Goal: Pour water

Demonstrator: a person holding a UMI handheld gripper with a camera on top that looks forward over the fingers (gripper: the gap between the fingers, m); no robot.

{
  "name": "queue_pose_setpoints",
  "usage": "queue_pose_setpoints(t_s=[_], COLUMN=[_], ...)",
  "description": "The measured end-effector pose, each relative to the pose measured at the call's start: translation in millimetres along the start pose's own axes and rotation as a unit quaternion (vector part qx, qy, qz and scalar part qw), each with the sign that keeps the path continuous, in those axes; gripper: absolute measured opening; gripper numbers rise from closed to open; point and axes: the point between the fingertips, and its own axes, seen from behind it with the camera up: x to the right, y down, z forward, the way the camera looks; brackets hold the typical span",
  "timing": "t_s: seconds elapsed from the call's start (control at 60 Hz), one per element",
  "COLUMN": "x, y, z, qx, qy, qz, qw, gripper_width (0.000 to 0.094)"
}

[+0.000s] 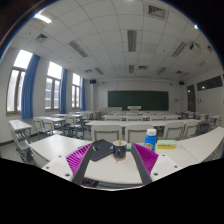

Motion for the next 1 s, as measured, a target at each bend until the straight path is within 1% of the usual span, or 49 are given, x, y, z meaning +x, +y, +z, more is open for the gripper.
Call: queue_pose_setpoints(t_s=[0.017, 0.033, 0.083, 0.1, 0.133, 0.15, 0.2, 0.3, 0.417, 0.483, 0.533, 0.6, 0.617, 0.683, 0.7, 0.75, 0.783, 0.817, 0.833, 0.85, 0.9, 0.983, 1.0], x=[-6, 5, 16, 18, 30, 33, 46, 79, 113, 144, 147, 159, 148, 156, 164, 169, 168, 167, 162, 162, 165, 169, 168], y=[11, 1, 4, 18, 24, 15, 26, 48, 75, 87, 100, 112, 119, 123, 124, 131, 131, 129, 134, 136, 134, 131, 130], z=[-3, 0, 1, -7, -7, 0, -1, 16, 50, 64, 96, 119, 137, 165, 158, 169, 175, 179, 184, 184, 182, 183, 182], qx=[0.002, 0.000, 0.003, 0.006, 0.007, 0.005, 0.007, 0.004, -0.003, -0.019, -0.024, -0.043, -0.043, -0.045, -0.046, -0.053, -0.050, -0.047, -0.047, -0.048, -0.037, -0.025, -0.025], qy=[0.005, 0.008, 0.023, 0.029, 0.043, 0.049, 0.064, 0.099, 0.127, 0.131, 0.134, 0.119, 0.116, 0.102, 0.102, 0.103, 0.097, 0.091, 0.088, 0.089, 0.099, 0.107, 0.107], qz=[0.000, -0.002, -0.004, -0.004, -0.005, -0.006, -0.010, -0.009, -0.009, -0.014, -0.014, -0.007, -0.004, 0.005, 0.005, 0.009, 0.010, 0.012, 0.012, 0.013, 0.012, 0.004, 0.003], qw=[1.000, 1.000, 1.000, 1.000, 0.999, 0.999, 0.998, 0.995, 0.992, 0.991, 0.991, 0.992, 0.992, 0.994, 0.994, 0.993, 0.994, 0.995, 0.995, 0.995, 0.994, 0.994, 0.994], gripper_width=[0.0824, 0.0827, 0.0826, 0.0826, 0.0825, 0.0825, 0.0824, 0.0826, 0.0828, 0.0827, 0.0824, 0.0825, 0.0827, 0.0827, 0.0825, 0.0813, 0.0786, 0.0735, 0.0682, 0.0601, 0.0576, 0.0442, 0.0431])
